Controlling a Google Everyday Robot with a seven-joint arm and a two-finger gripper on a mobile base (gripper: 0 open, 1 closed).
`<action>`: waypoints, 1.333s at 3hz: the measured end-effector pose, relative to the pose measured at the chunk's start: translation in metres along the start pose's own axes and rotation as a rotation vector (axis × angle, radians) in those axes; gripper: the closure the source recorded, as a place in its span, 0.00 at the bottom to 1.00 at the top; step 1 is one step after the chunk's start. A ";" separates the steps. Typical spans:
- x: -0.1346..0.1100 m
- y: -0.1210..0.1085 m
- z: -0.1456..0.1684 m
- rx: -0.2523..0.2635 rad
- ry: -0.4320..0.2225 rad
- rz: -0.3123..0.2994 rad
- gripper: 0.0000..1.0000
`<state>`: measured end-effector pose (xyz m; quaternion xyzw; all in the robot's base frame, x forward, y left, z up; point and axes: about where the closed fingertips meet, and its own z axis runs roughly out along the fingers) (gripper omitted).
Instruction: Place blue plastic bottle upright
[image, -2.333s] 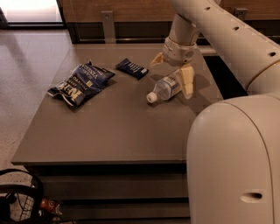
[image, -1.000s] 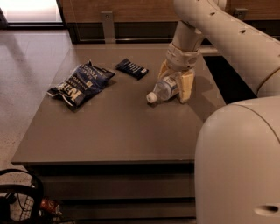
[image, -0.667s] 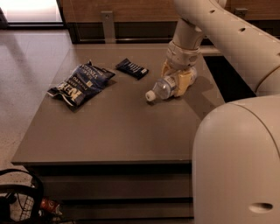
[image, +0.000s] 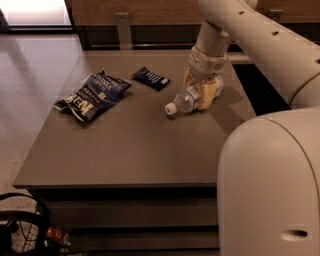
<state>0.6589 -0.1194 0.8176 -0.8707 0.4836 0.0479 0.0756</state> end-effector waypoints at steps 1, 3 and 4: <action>0.001 -0.002 0.002 0.002 -0.032 0.016 1.00; 0.002 -0.007 -0.012 0.056 -0.108 0.084 1.00; -0.005 -0.014 -0.042 0.117 -0.129 0.164 1.00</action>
Offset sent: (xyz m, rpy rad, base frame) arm 0.0164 0.0111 0.0530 0.3346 0.0727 -0.1090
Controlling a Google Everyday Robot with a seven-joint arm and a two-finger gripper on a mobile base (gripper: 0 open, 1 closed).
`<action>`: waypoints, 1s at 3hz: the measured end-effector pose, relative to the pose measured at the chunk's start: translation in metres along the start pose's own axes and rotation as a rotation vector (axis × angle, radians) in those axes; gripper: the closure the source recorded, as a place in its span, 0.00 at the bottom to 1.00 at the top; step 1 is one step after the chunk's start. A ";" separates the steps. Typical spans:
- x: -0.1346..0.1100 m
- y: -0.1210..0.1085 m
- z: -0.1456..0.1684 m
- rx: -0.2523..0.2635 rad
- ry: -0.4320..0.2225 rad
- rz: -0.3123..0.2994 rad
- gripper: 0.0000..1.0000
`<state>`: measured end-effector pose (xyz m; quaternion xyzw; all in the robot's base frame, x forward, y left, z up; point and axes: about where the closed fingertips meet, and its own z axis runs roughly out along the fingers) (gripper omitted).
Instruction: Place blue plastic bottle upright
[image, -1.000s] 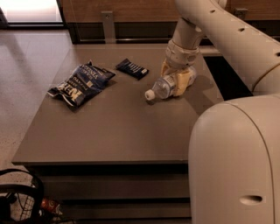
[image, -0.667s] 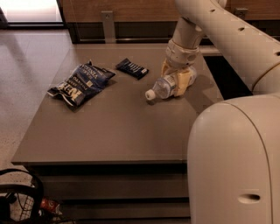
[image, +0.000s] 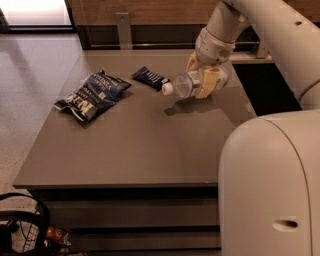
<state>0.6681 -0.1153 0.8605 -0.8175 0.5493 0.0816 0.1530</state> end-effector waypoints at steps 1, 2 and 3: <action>-0.005 0.002 -0.033 0.040 0.035 0.069 1.00; -0.010 0.010 -0.065 0.086 0.018 0.110 1.00; -0.017 0.022 -0.102 0.173 -0.052 0.133 1.00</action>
Offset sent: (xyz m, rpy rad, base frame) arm -0.0474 -0.0383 0.1075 0.0422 0.0012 -0.1719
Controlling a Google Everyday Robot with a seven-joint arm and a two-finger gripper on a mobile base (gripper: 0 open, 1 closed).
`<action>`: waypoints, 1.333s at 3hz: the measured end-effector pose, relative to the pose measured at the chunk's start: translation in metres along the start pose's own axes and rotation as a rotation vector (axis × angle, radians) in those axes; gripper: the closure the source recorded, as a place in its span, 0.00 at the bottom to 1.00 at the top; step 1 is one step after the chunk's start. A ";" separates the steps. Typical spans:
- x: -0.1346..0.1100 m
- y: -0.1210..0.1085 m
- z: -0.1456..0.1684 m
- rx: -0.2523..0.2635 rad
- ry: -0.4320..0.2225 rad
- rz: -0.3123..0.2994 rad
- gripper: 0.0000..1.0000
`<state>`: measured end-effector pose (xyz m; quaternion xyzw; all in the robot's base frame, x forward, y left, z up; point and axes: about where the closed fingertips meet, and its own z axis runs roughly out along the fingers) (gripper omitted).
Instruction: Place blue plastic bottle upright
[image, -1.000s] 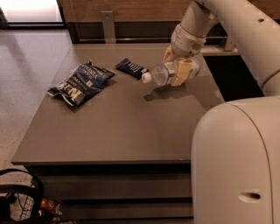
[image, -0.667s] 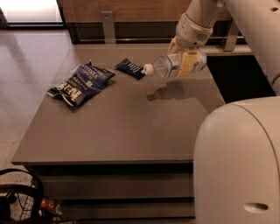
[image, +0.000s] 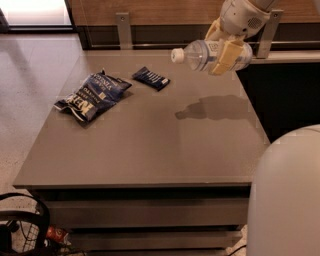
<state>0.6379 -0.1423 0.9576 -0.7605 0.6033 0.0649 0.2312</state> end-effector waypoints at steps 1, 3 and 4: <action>-0.006 0.006 -0.019 0.055 -0.051 -0.001 1.00; -0.016 0.027 -0.042 0.187 -0.170 -0.003 1.00; -0.012 0.035 -0.036 0.278 -0.272 0.007 1.00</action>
Offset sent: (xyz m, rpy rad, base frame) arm -0.0537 -0.0094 0.0370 0.1939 -0.1249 -0.0165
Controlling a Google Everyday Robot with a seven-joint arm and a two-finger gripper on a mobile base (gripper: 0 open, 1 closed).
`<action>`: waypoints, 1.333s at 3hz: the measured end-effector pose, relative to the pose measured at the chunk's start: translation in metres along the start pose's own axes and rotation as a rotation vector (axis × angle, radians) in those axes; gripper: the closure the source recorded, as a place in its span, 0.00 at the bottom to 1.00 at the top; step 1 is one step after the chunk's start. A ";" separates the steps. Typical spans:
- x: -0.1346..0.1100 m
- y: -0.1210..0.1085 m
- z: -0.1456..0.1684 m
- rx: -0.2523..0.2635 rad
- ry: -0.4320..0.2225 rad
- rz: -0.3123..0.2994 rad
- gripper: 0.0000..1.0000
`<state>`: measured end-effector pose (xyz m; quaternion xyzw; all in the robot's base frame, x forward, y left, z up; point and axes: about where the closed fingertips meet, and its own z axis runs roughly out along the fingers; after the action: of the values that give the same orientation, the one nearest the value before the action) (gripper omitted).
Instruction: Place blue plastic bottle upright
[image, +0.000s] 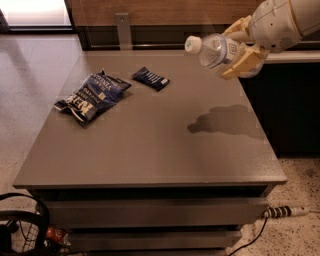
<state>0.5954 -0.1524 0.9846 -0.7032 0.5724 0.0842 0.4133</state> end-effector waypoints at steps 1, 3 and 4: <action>0.012 -0.001 0.010 0.106 -0.117 0.023 1.00; 0.010 -0.004 0.012 0.118 -0.157 0.044 1.00; 0.003 -0.002 0.014 0.091 -0.254 0.122 1.00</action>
Offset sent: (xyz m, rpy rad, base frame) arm 0.0082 -0.0024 -0.0131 0.1452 -0.0619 -0.0210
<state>0.6031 -0.1454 0.9748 -0.6314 0.5601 0.1714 0.5081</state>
